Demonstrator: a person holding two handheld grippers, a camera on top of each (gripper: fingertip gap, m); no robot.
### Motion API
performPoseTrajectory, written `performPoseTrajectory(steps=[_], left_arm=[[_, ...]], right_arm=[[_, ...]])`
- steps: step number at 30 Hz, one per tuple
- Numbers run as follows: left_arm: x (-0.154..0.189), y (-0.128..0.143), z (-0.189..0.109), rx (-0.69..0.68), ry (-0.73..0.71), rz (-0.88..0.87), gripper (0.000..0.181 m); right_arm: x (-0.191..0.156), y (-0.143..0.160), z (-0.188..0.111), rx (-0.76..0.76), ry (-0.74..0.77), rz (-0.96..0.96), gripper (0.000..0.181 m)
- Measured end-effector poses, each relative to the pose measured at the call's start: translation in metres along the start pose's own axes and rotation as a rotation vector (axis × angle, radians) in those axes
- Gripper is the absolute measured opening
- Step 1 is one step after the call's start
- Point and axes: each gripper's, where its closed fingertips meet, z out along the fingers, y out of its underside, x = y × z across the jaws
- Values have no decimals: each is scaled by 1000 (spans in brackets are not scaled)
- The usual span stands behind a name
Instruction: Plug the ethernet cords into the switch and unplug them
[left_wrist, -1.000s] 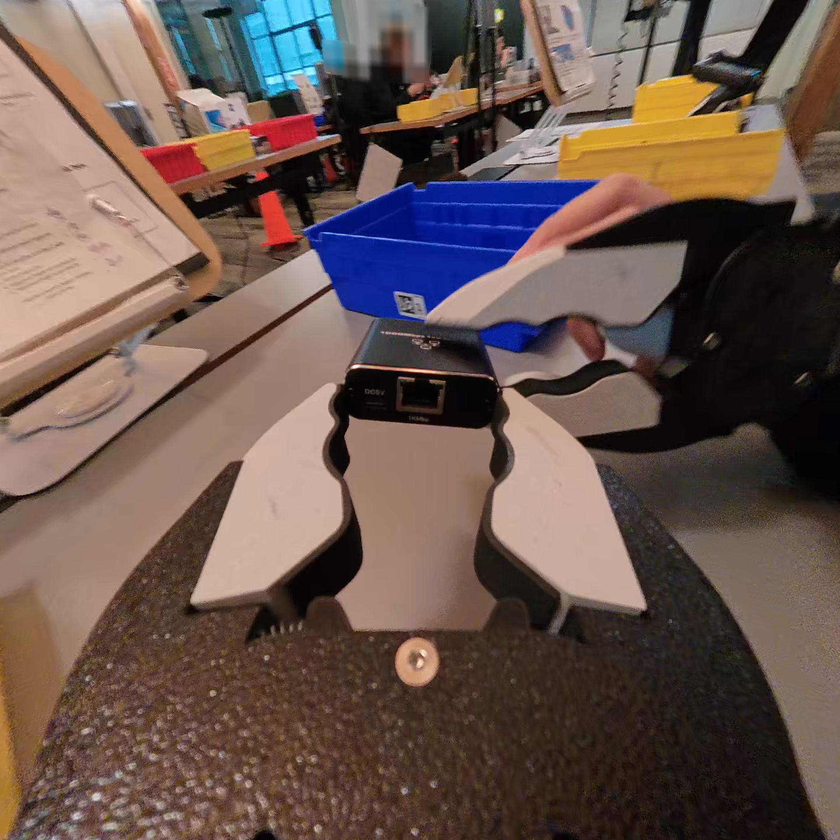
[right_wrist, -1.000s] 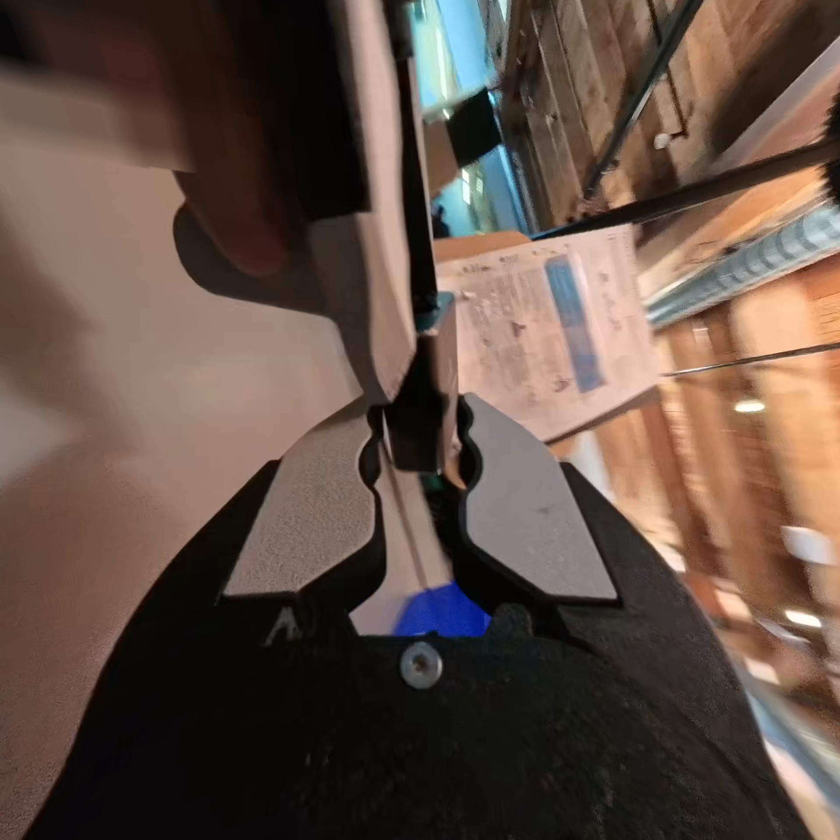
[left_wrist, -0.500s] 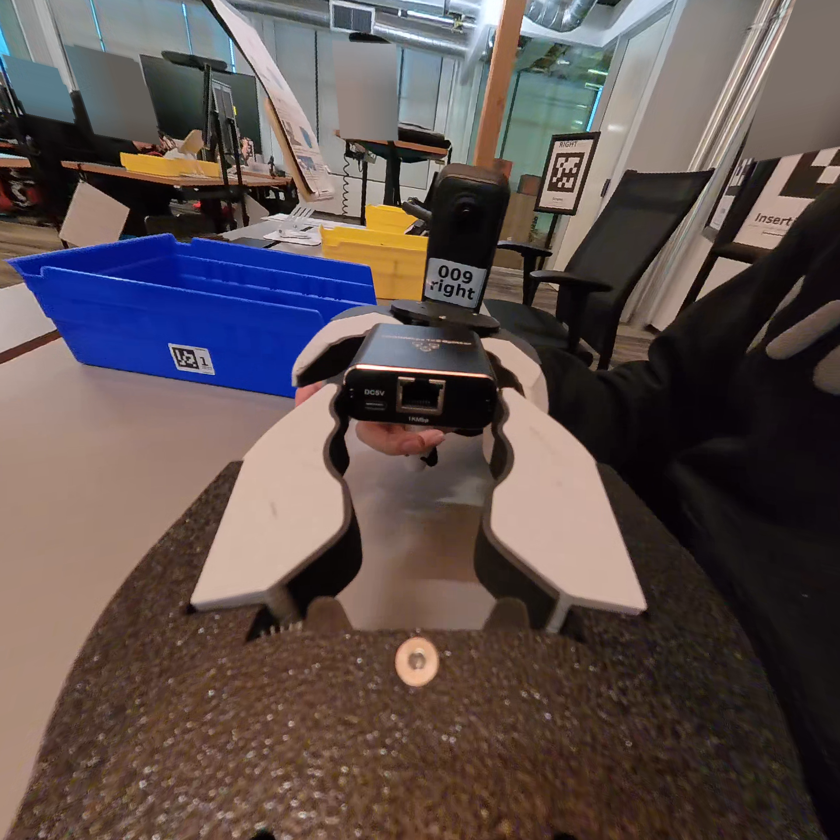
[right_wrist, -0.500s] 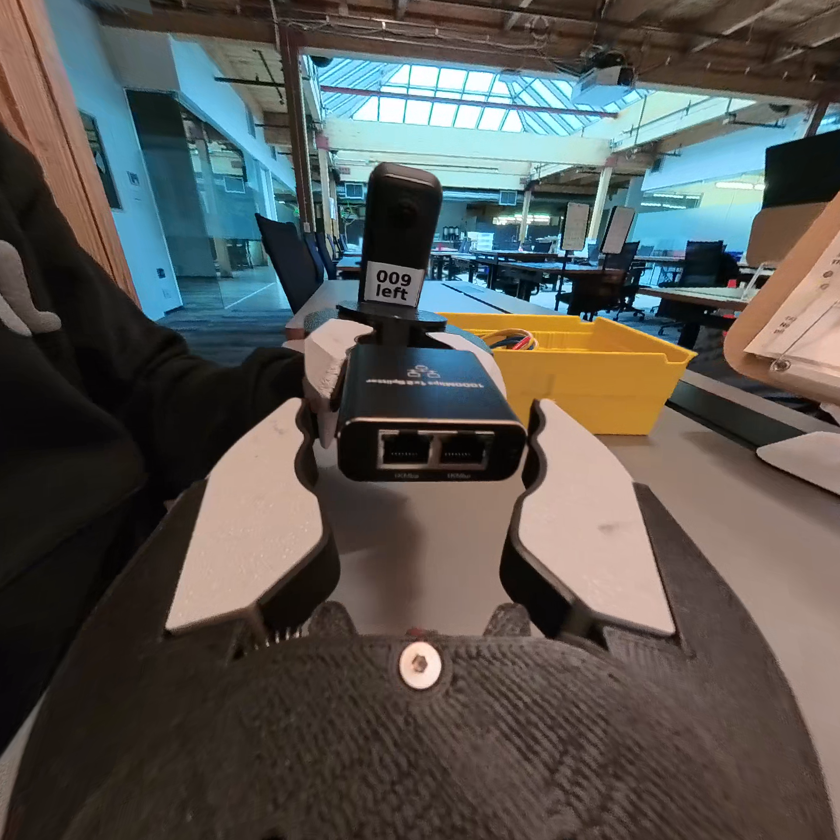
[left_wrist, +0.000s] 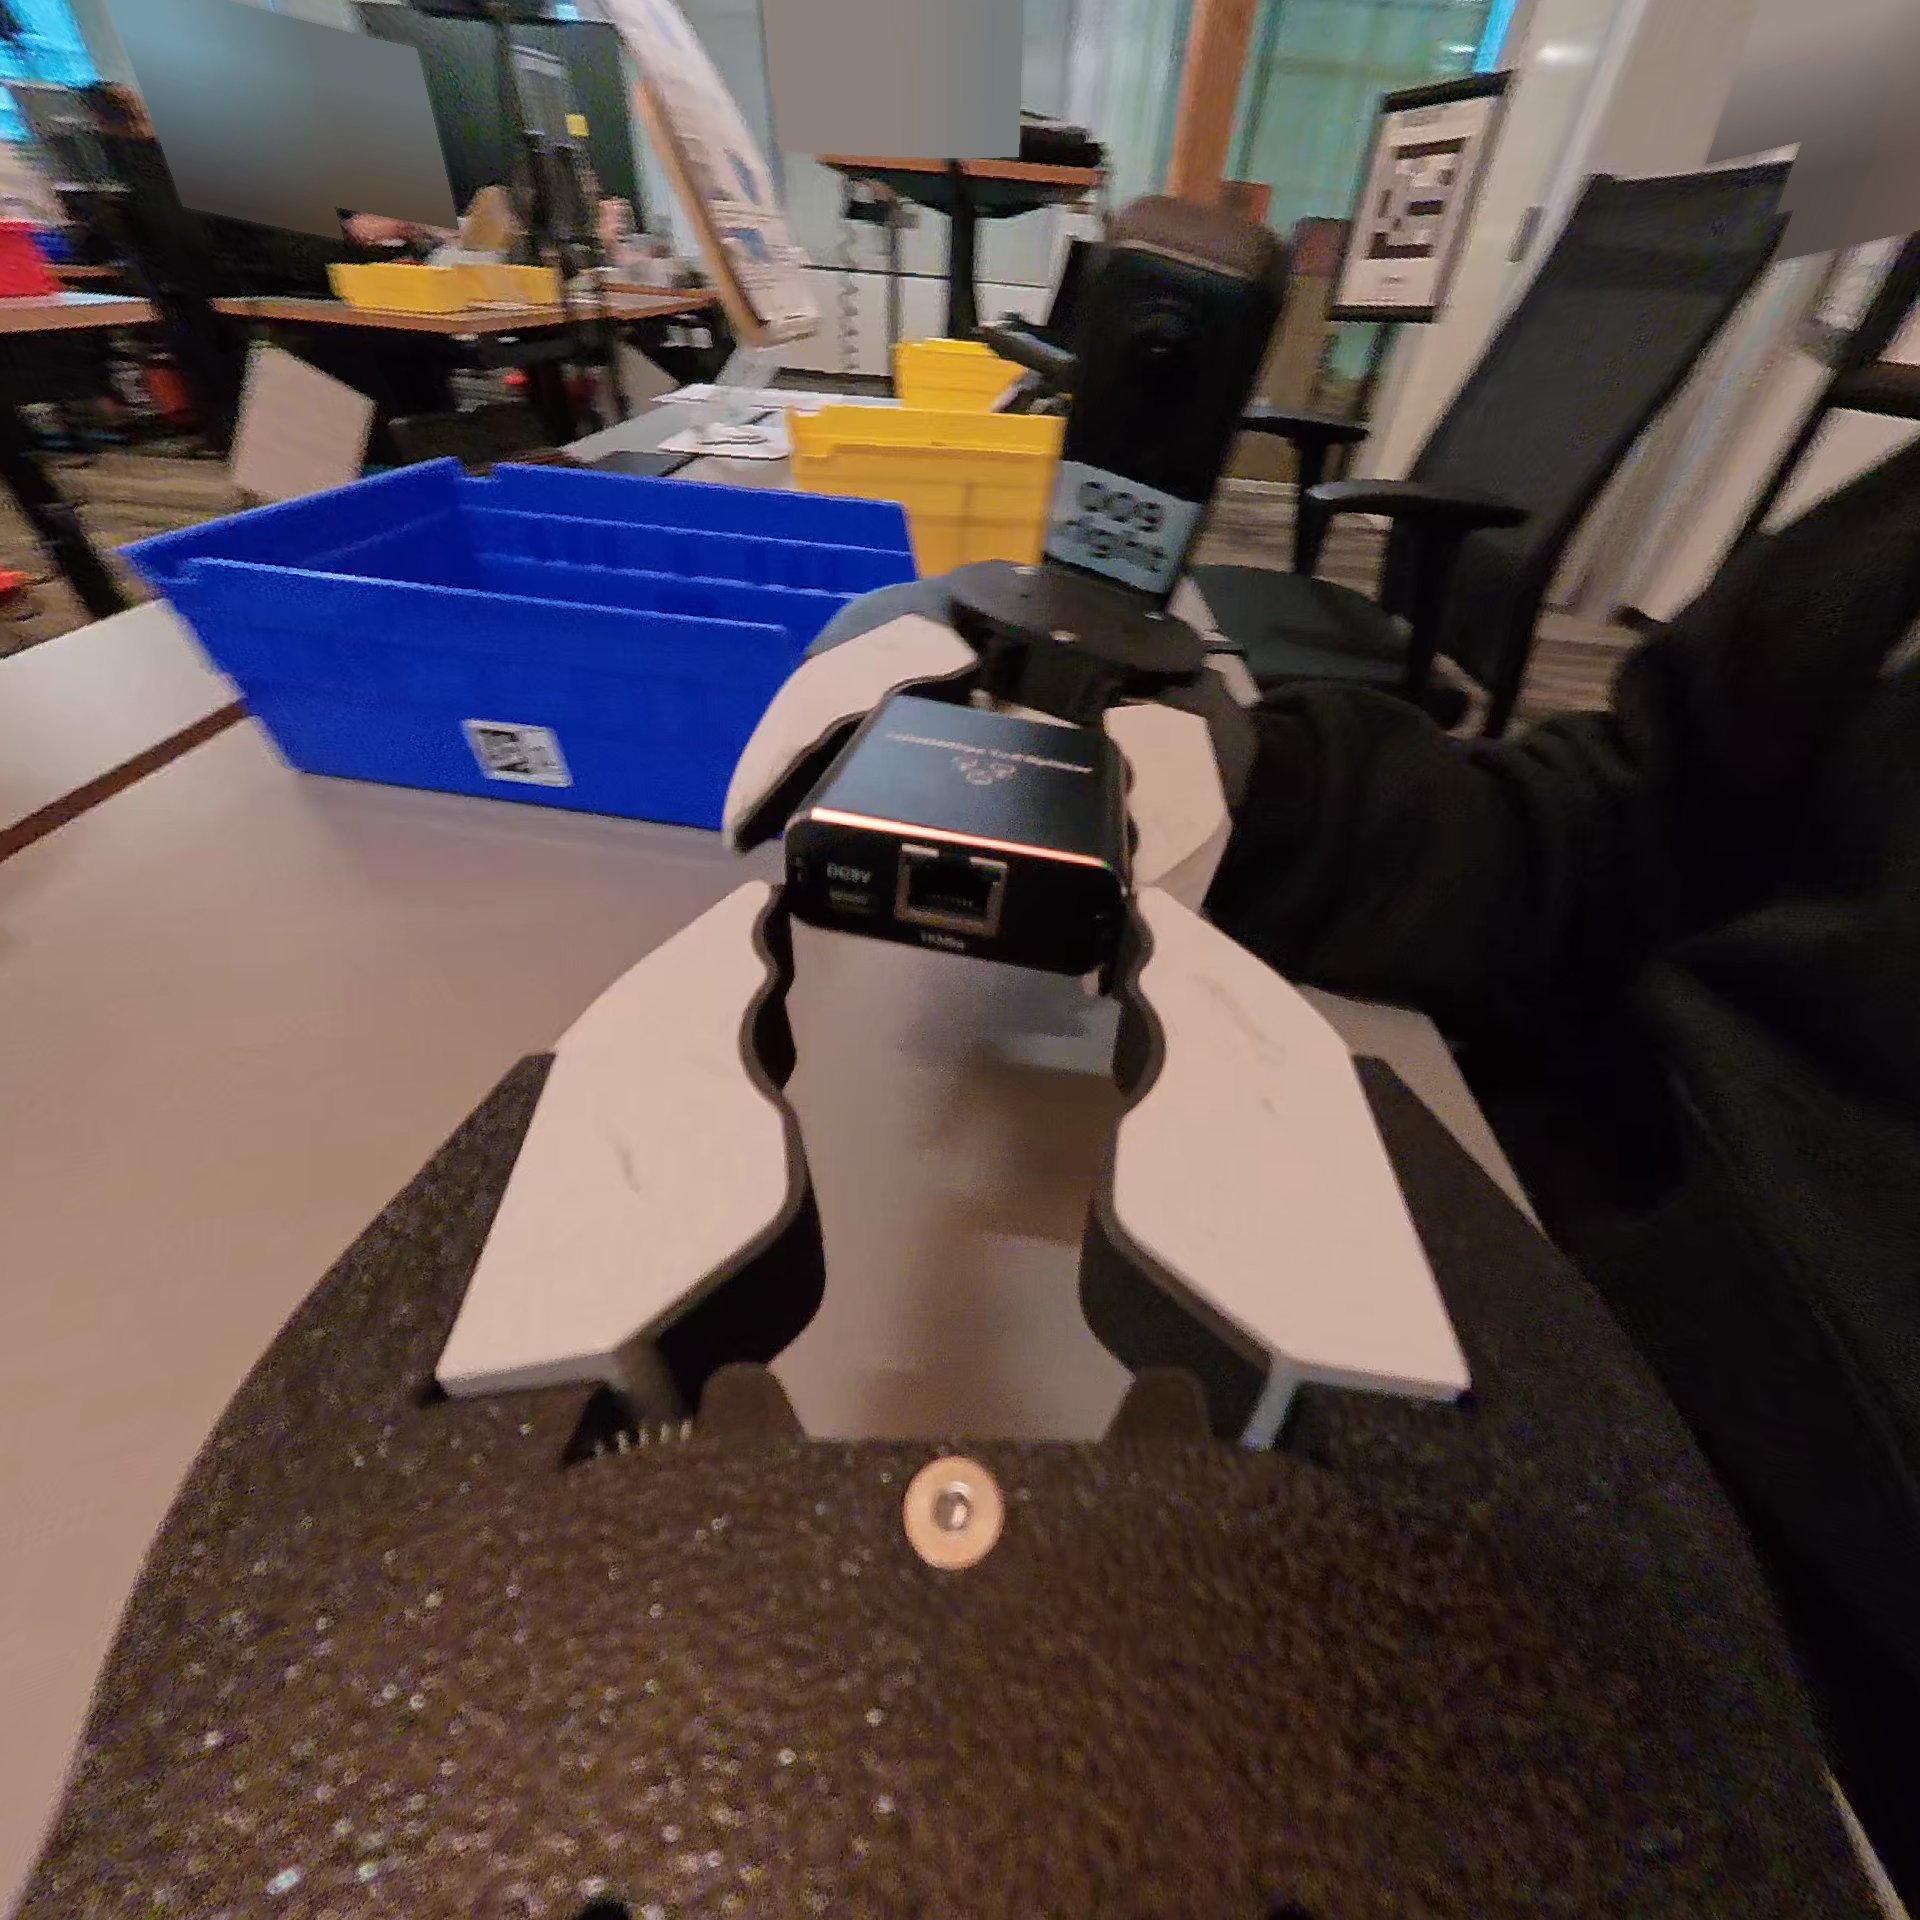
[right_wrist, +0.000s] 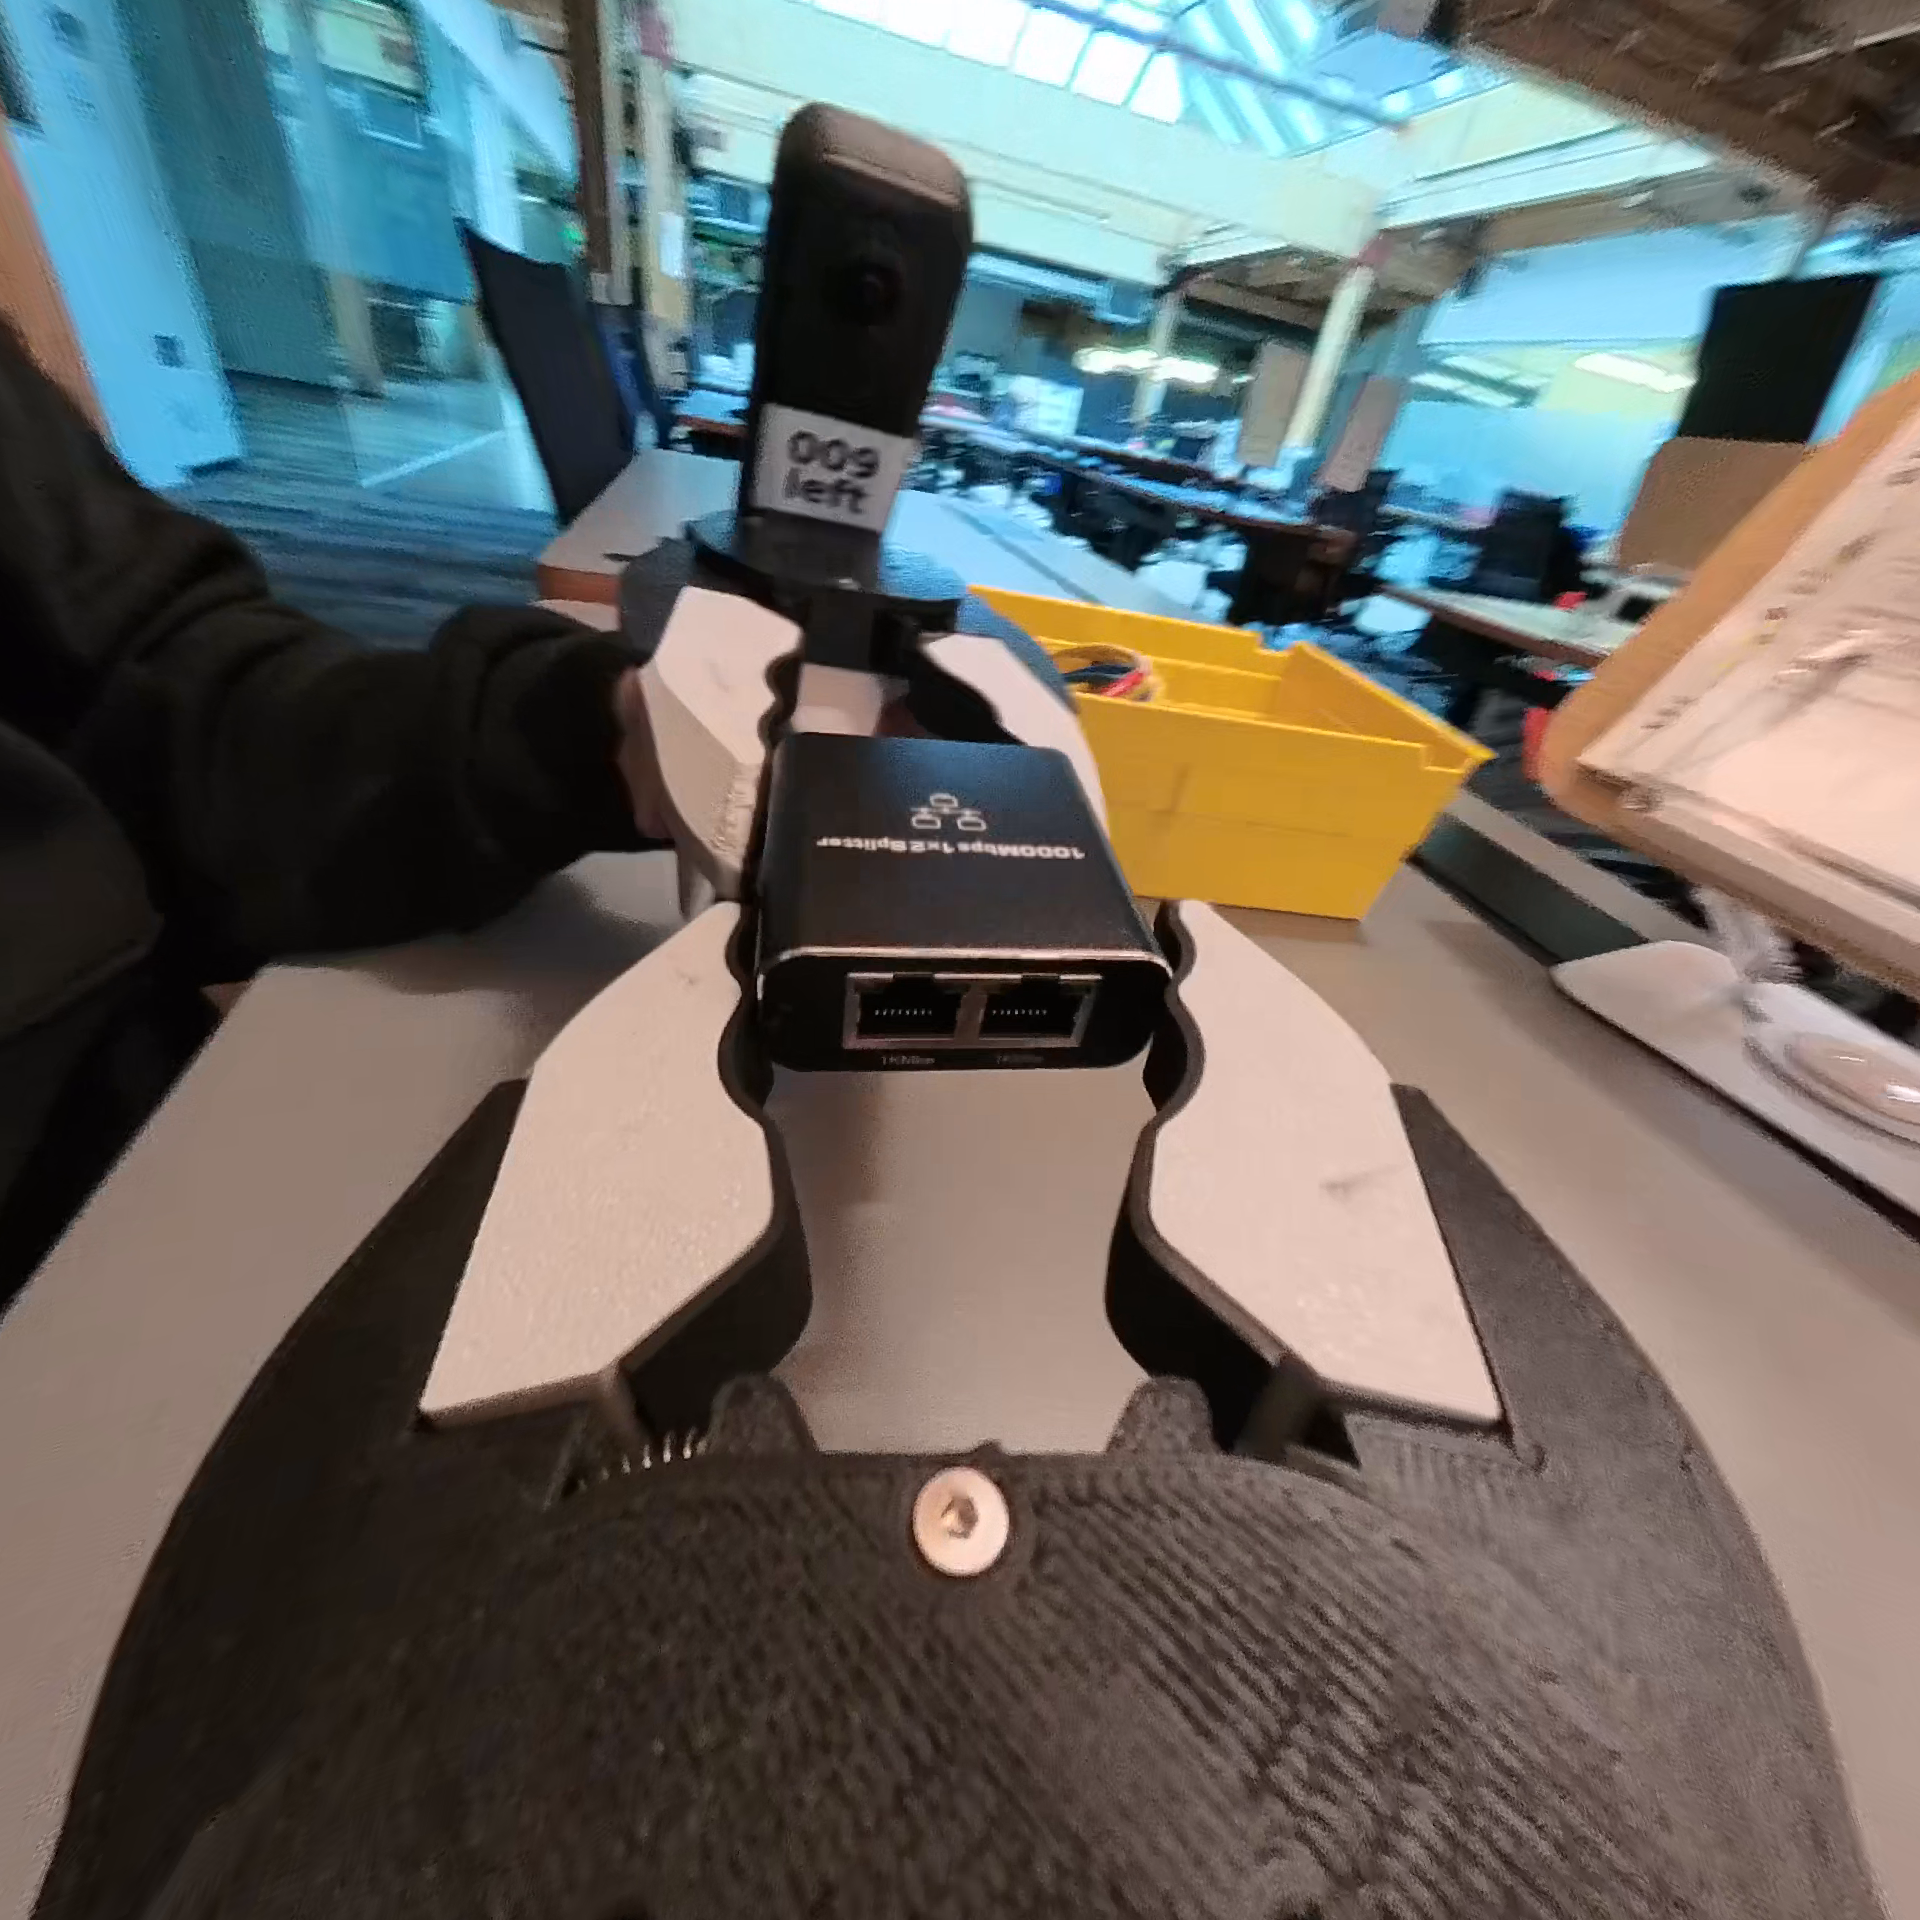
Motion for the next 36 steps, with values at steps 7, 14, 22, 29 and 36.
performPoseTrajectory(steps=[7, 14, 22, 29, 36], left_arm=[[-25, -9, -11, 118, -21, -430, 69], [-2, 2, 0, 115, 328, -901, 30], [8, 12, 3, 41, 395, -990, 24], [12, 14, 8, 10, 394, -1025, 24], [1, 18, 12, 23, 289, -1047, 24]], right_arm=[[24, 4, -4, -44, 214, -185, 72], [6, 5, 13, -49, 163, -280, 71], [-8, 2, 9, 55, 48, -181, 75], [-8, 23, 19, -90, 89, -305, 83], [-1, 18, 16, -57, 128, -274, 76]])
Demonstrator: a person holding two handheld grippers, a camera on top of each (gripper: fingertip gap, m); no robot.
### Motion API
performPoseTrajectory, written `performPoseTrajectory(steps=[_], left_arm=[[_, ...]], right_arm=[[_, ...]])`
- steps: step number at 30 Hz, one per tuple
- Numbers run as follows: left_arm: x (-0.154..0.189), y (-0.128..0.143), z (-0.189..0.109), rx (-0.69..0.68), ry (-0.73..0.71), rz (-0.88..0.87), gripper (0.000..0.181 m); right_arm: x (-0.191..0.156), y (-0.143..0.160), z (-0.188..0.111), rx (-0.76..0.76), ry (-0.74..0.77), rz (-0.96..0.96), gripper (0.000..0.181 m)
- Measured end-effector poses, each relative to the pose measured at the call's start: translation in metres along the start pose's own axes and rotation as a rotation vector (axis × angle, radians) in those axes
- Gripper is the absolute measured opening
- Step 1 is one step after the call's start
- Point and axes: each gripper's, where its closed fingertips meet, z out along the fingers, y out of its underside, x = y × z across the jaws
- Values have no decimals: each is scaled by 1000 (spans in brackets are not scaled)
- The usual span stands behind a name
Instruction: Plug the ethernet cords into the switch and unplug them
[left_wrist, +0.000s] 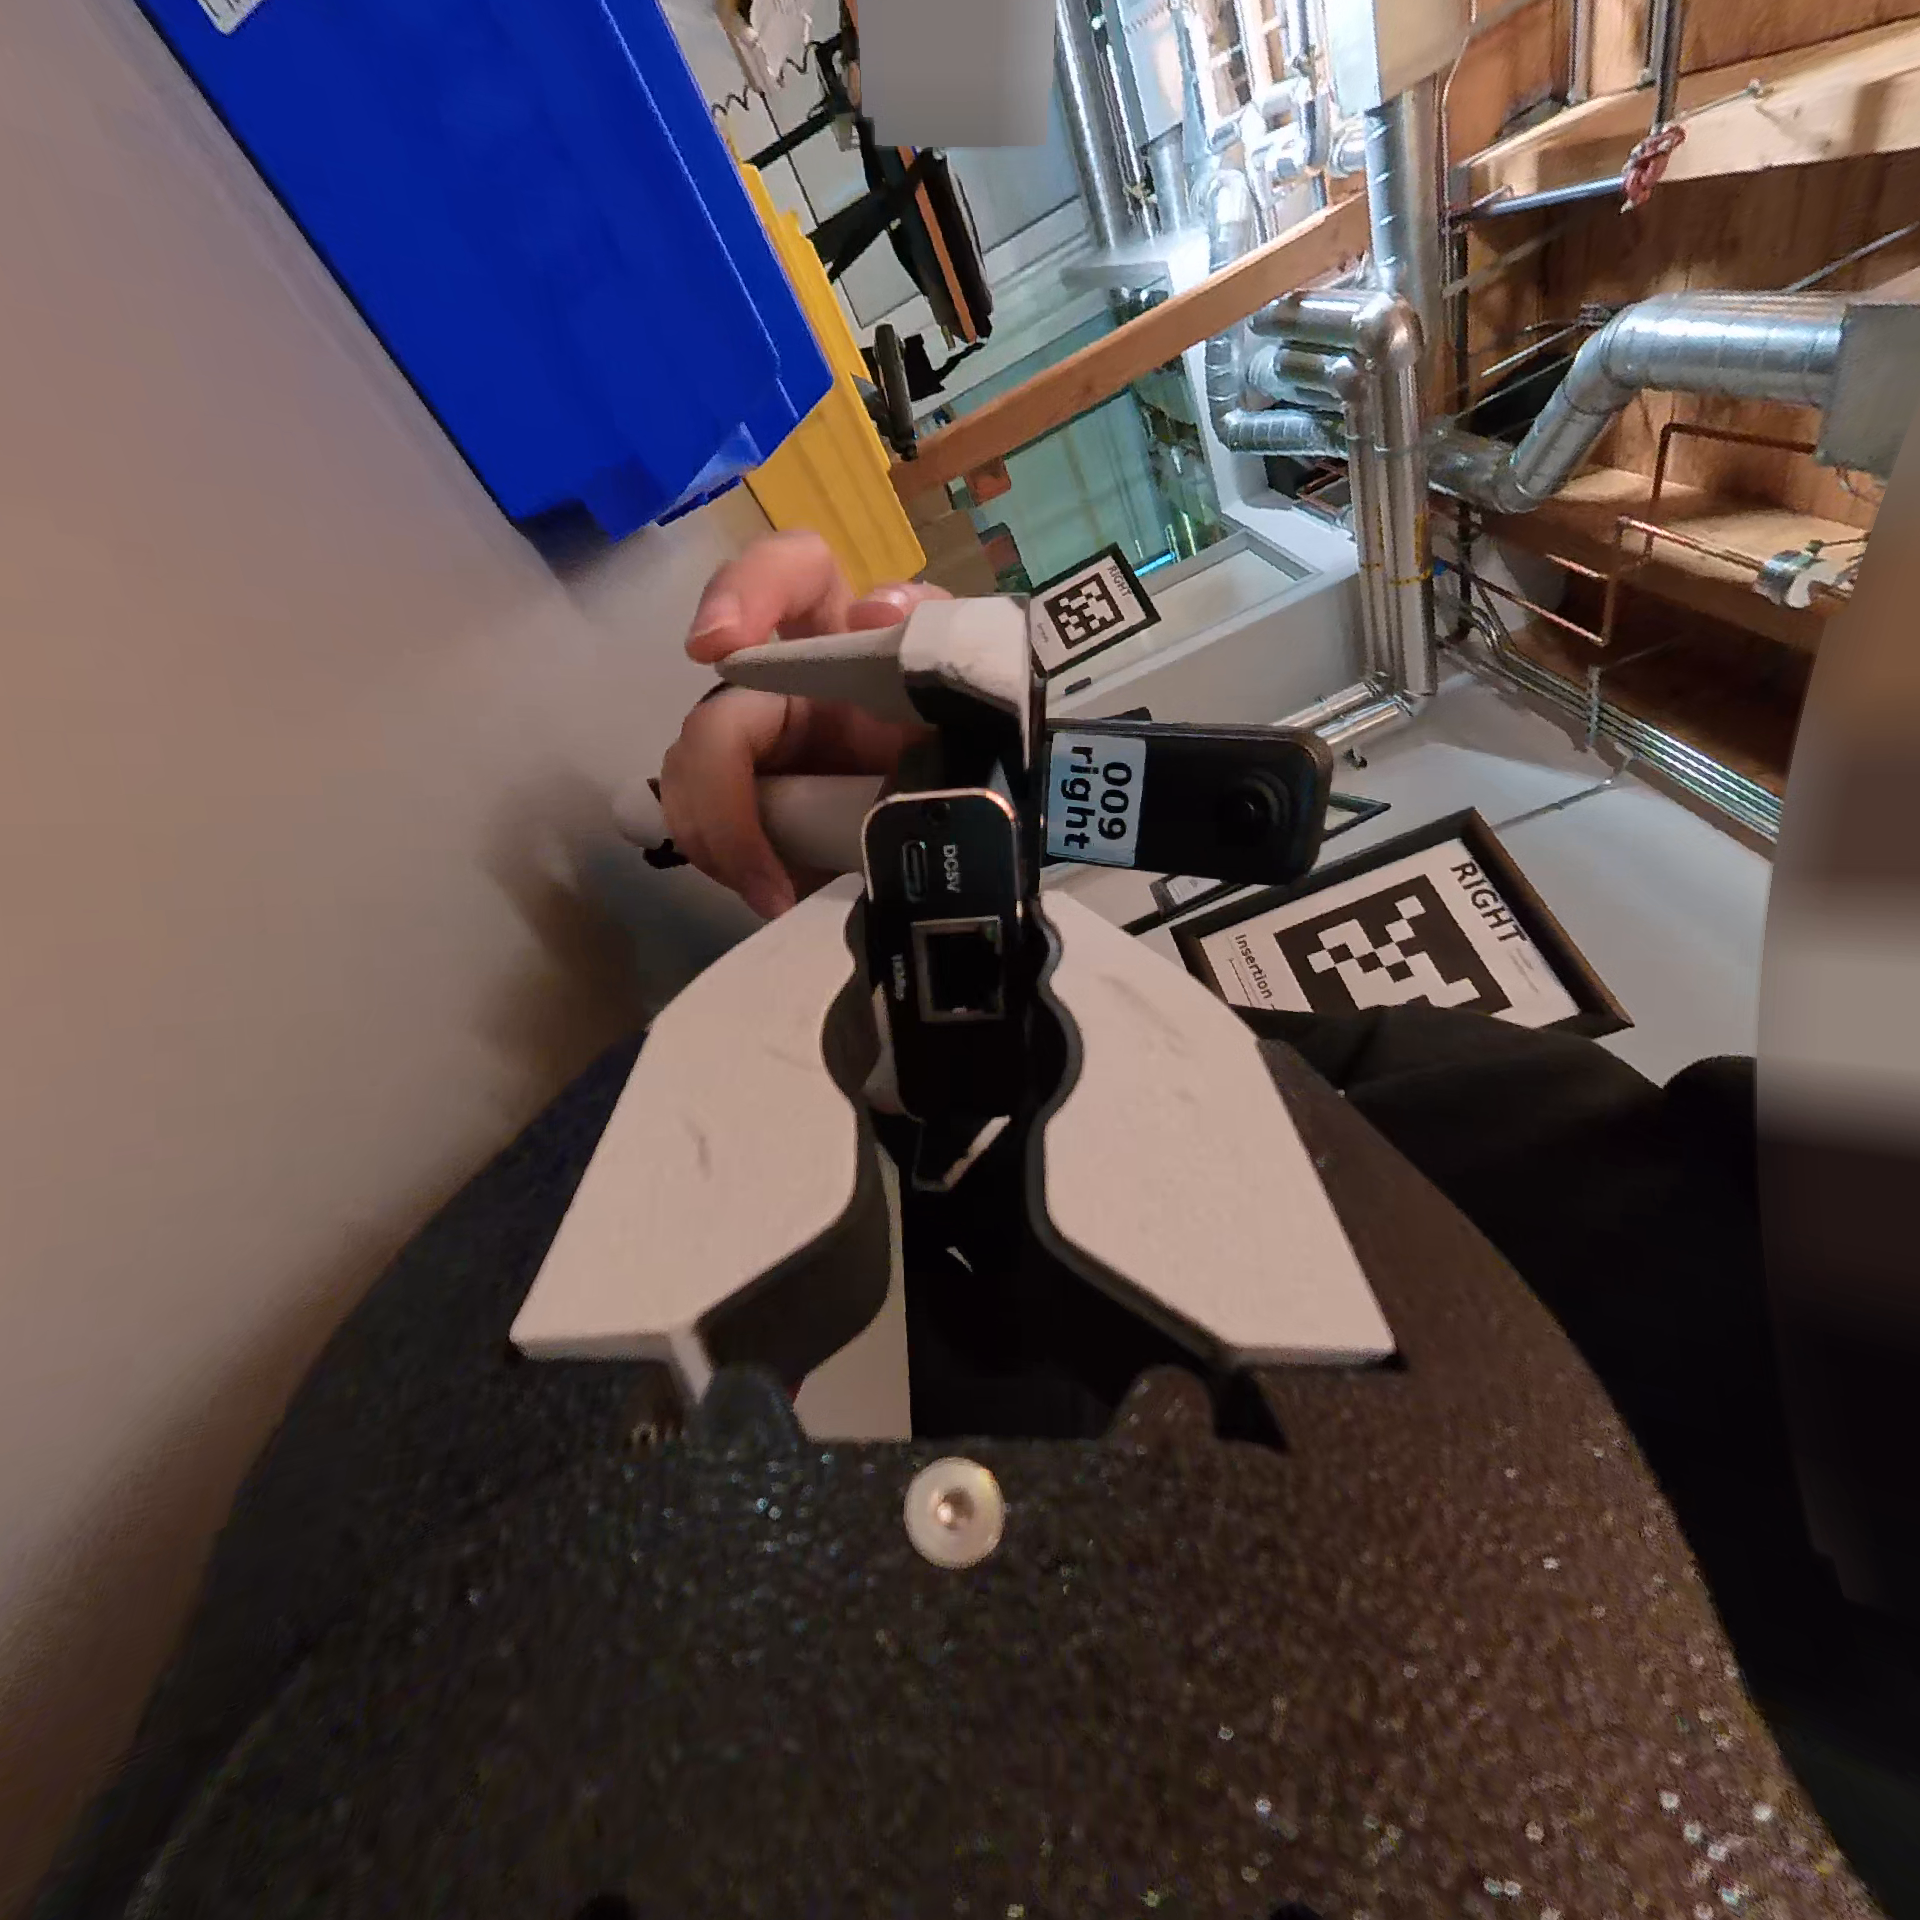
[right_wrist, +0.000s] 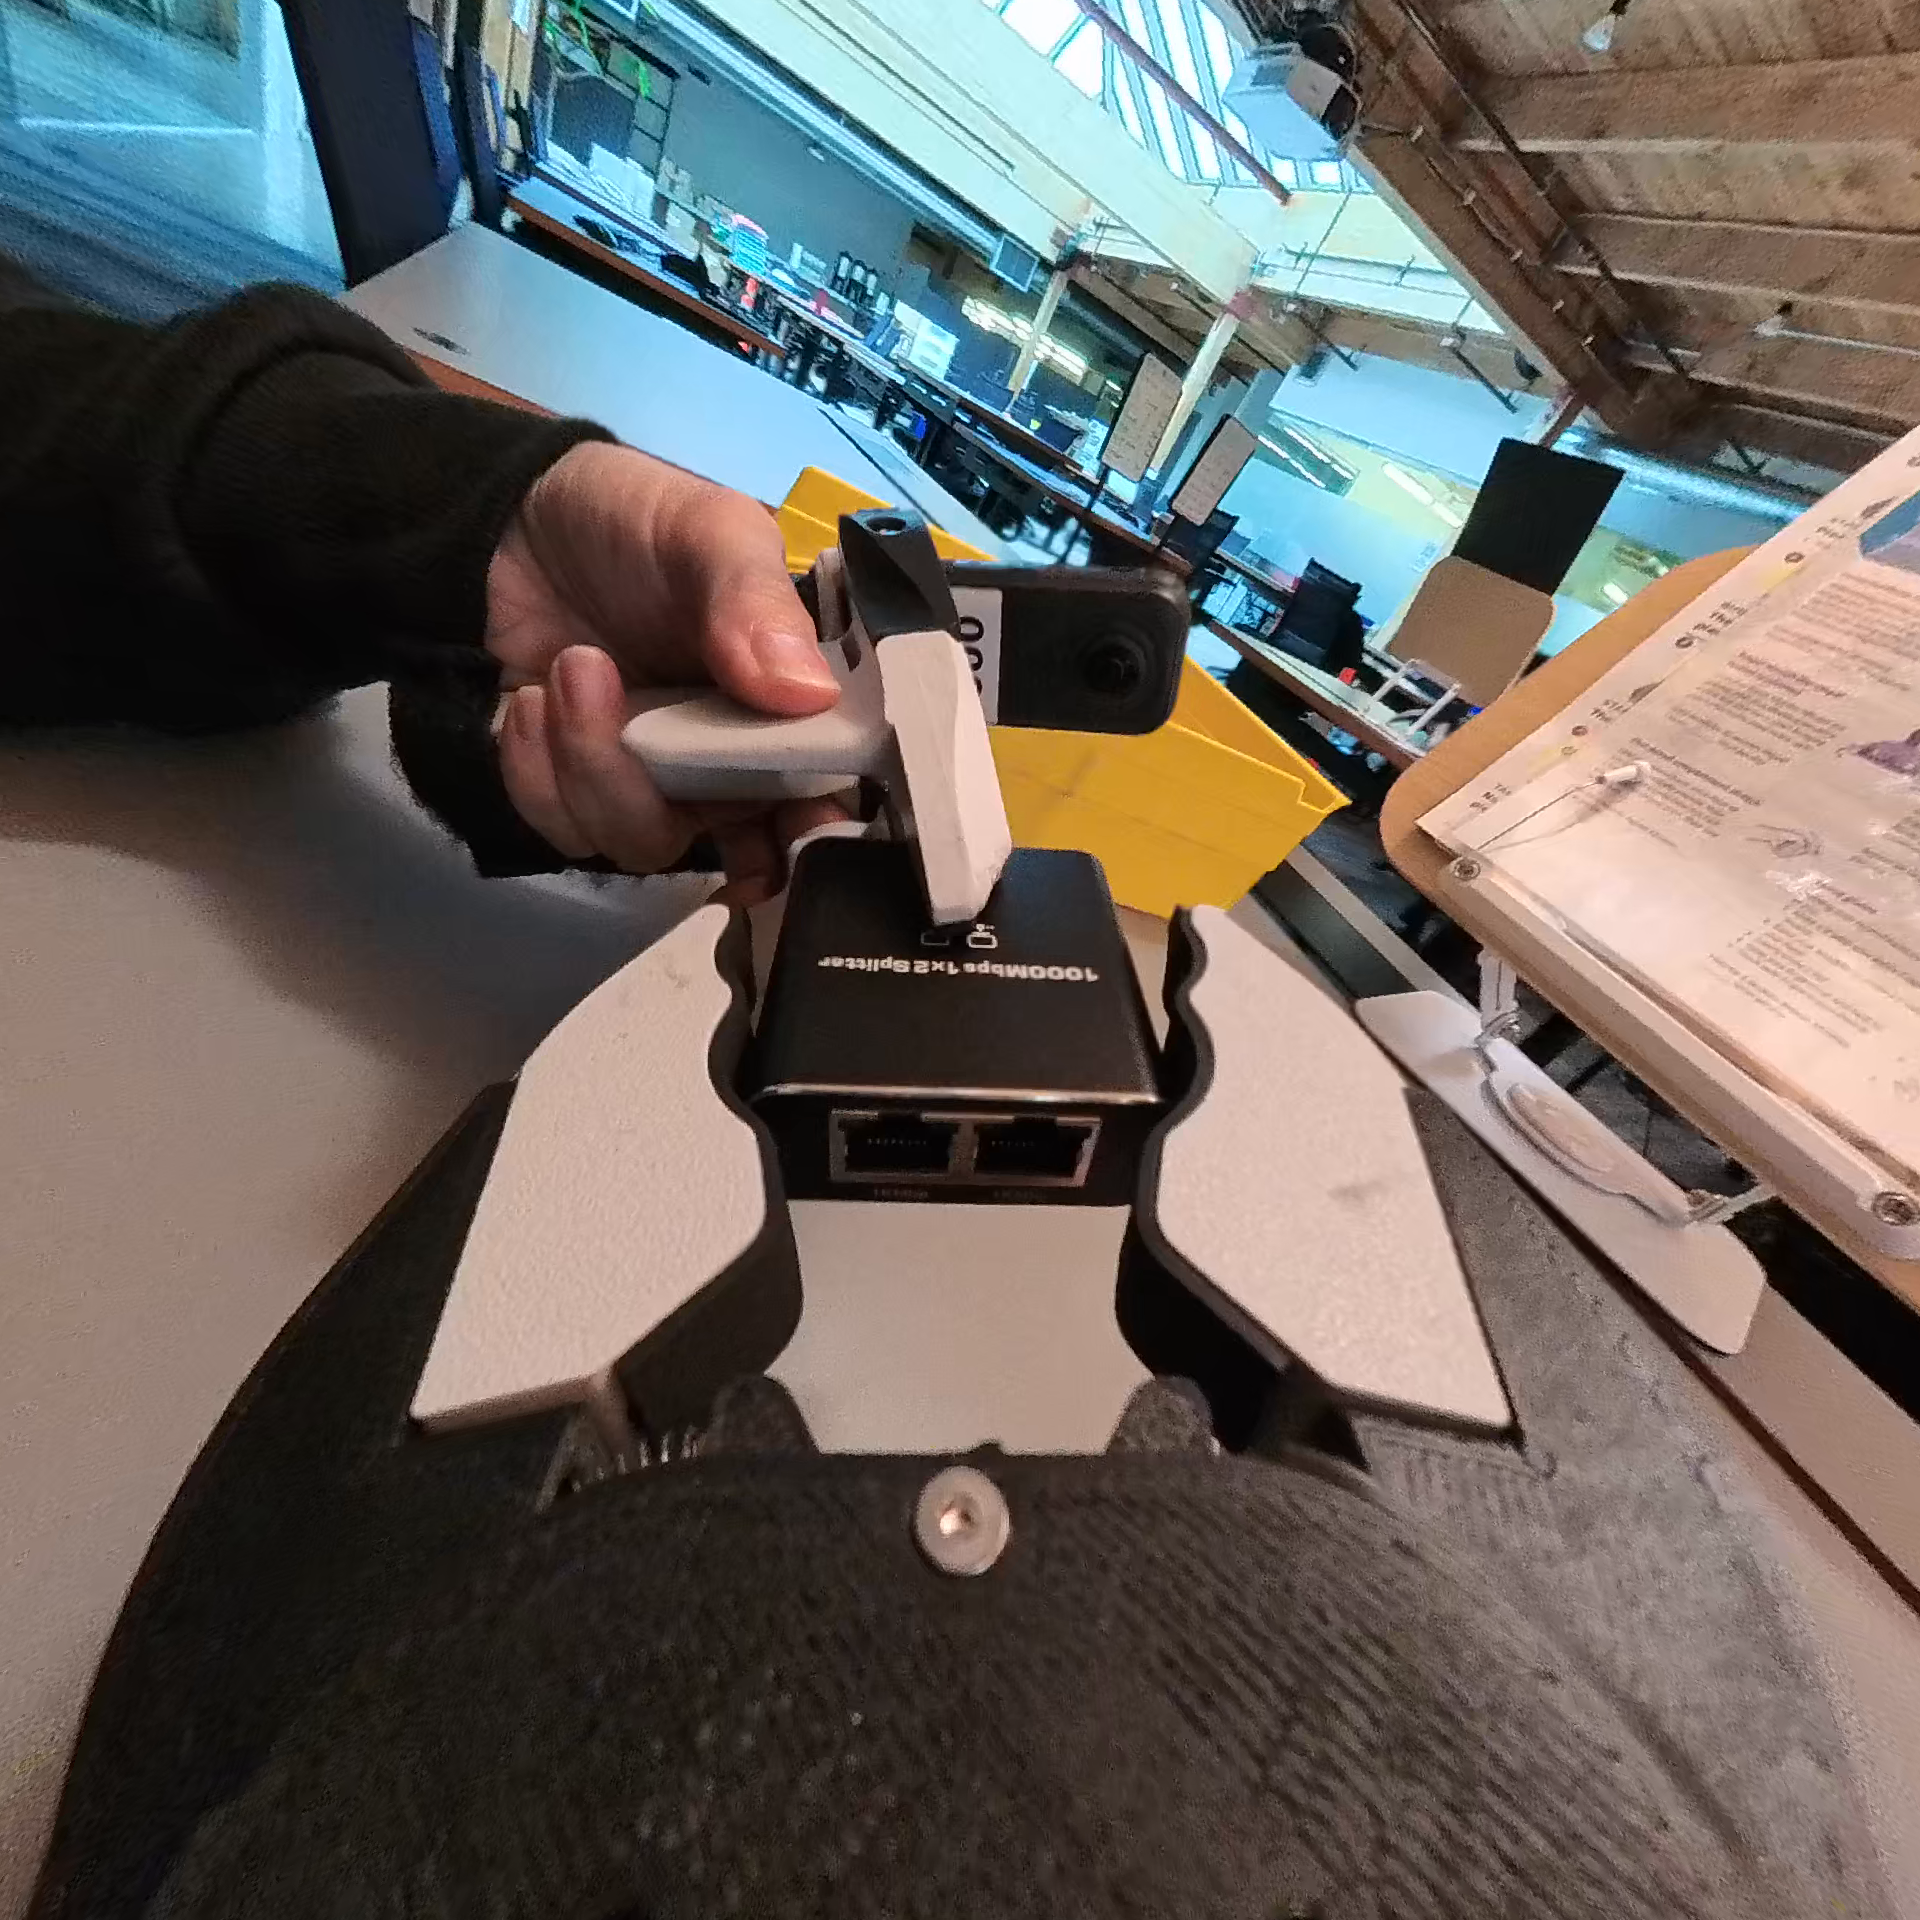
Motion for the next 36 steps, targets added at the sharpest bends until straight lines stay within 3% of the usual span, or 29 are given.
performPoseTrajectory(steps=[10, 18, 21, 24, 29, 36], left_arm=[[5, -2, 0, 13, 25, -7, 24], [8, -6, 0, 32, 7, 30, 25], [17, -13, 2, 78, 4, 92, 28], [21, -21, -4, 96, -196, 348, 34], [54, -59, -69, 238, -569, 703, 40], [36, -82, -247, 298, -1262, 710, 38]], right_arm=[[1, -6, -1, 54, -19, 75, 75], [2, -1, 1, -23, -7, 88, 76], [7, -9, 0, -16, 1, 162, 76], [19, -14, -7, 37, 30, 265, 76], [45, -13, -24, 103, 133, 381, 76], [46, -9, -24, 94, 159, 366, 75]])
